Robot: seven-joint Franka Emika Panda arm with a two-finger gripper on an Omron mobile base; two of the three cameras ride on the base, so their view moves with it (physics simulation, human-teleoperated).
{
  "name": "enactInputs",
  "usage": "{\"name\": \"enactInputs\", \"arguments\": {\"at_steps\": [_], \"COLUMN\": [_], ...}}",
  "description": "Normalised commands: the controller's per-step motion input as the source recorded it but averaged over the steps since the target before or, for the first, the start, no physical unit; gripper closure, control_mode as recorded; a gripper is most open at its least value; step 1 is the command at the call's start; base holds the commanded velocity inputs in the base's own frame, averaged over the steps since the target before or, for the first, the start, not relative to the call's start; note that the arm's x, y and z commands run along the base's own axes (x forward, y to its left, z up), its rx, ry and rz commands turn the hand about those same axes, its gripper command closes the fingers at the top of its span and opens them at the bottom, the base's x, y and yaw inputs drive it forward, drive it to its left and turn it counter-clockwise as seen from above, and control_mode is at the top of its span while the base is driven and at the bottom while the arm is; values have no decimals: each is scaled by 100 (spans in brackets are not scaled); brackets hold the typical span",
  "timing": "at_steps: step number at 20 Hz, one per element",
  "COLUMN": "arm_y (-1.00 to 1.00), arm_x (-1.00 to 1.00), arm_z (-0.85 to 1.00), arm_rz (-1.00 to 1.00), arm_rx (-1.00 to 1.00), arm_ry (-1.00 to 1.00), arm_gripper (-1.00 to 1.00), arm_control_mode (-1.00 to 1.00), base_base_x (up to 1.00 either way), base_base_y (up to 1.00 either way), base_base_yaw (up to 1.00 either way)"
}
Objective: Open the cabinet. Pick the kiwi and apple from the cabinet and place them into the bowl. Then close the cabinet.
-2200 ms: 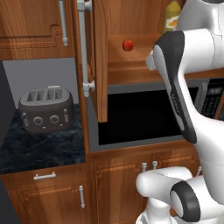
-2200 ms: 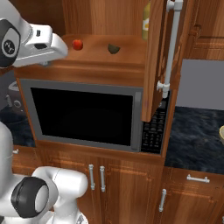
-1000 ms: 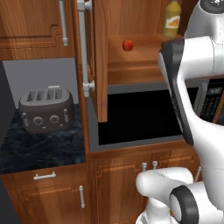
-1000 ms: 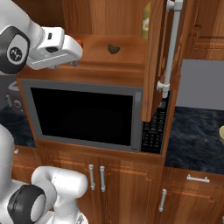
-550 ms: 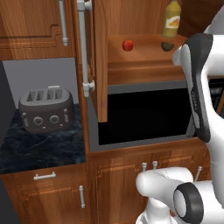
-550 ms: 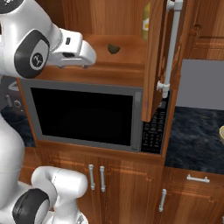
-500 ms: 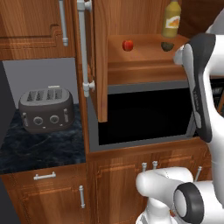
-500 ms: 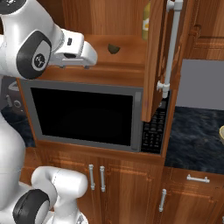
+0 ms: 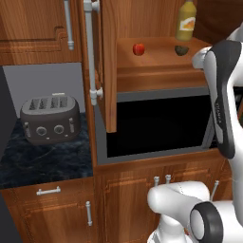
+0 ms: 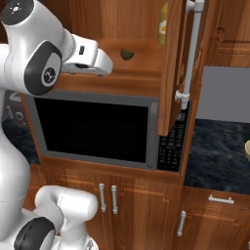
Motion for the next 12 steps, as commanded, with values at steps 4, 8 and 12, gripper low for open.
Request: {"name": "enactInputs", "arguments": {"at_steps": [4, 8, 12], "arm_y": [0, 0, 0], "arm_x": [8, 18, 26], "arm_z": [0, 5, 8], "arm_rz": [0, 0, 0], "arm_rx": [1, 5, 8], "arm_ry": [-7, -2, 0], "arm_gripper": [-100, -100, -100], "arm_control_mode": [-100, -100, -100], "base_base_x": [0, 0, 0], "base_base_y": [0, 0, 0], "base_base_yaw": [0, 0, 0]}}
